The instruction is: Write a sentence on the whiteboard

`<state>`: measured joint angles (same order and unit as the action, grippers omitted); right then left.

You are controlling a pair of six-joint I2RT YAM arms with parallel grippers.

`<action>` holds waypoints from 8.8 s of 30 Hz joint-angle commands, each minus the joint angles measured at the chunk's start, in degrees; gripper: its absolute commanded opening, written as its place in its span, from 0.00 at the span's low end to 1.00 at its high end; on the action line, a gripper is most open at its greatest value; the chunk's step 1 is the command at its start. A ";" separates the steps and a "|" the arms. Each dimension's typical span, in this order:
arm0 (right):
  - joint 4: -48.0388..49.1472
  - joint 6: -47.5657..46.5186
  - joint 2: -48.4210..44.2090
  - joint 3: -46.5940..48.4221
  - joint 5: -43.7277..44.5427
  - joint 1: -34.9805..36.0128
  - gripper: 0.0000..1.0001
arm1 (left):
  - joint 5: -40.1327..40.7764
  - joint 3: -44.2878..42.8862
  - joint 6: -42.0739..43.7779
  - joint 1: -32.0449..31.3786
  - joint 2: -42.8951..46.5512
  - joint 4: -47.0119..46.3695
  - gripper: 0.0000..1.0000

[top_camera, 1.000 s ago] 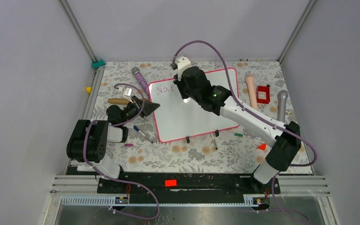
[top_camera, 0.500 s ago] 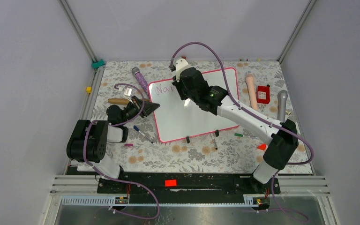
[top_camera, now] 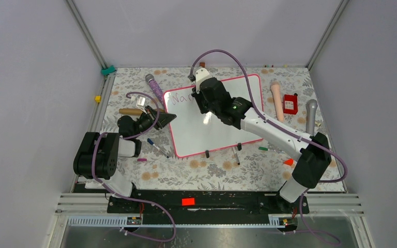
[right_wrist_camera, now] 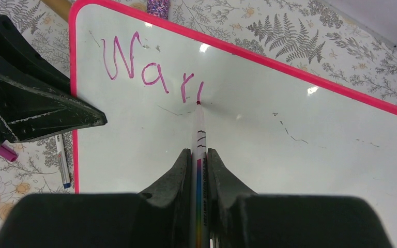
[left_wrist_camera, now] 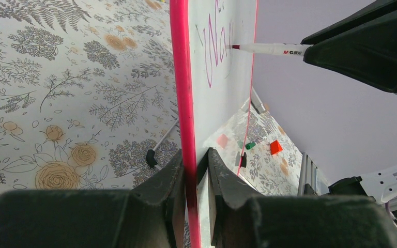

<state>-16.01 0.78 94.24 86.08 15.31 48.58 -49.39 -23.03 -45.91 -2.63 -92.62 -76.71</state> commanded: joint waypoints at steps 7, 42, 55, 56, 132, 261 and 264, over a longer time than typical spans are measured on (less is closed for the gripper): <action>-0.72 0.24 -0.09 1.68 0.77 -0.72 0.00 | -0.72 -0.10 4.86 -0.71 1.26 -2.13 0.00; -1.61 1.09 1.52 5.13 -0.46 -3.15 0.00 | -0.75 -0.09 4.95 -0.68 1.22 -2.05 0.00; -1.57 1.53 -0.80 0.15 0.07 -3.14 0.00 | -0.77 -0.18 5.04 -0.71 1.23 -1.75 0.00; -1.53 1.69 -0.87 -0.06 -0.17 -3.14 0.00 | -0.80 -0.18 5.04 -0.71 1.27 -1.76 0.00; -2.85 2.44 -14.21 0.28 -4.86 -4.40 0.00 | -0.77 -0.24 5.13 -0.71 0.86 -1.80 0.00; 1.72 0.03 -25.80 -11.93 -4.52 -5.28 0.00 | -13.50 -1.82 8.65 -0.70 -2.82 -7.76 0.83; 2.15 0.02 -26.03 -12.59 -4.33 -5.33 0.00 | -11.72 -0.61 9.65 -0.78 -2.10 -7.76 0.69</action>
<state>-14.87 1.17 68.53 73.93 12.25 43.68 -57.32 -22.70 -34.76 -3.22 -96.09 -73.25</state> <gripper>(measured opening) 0.153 0.761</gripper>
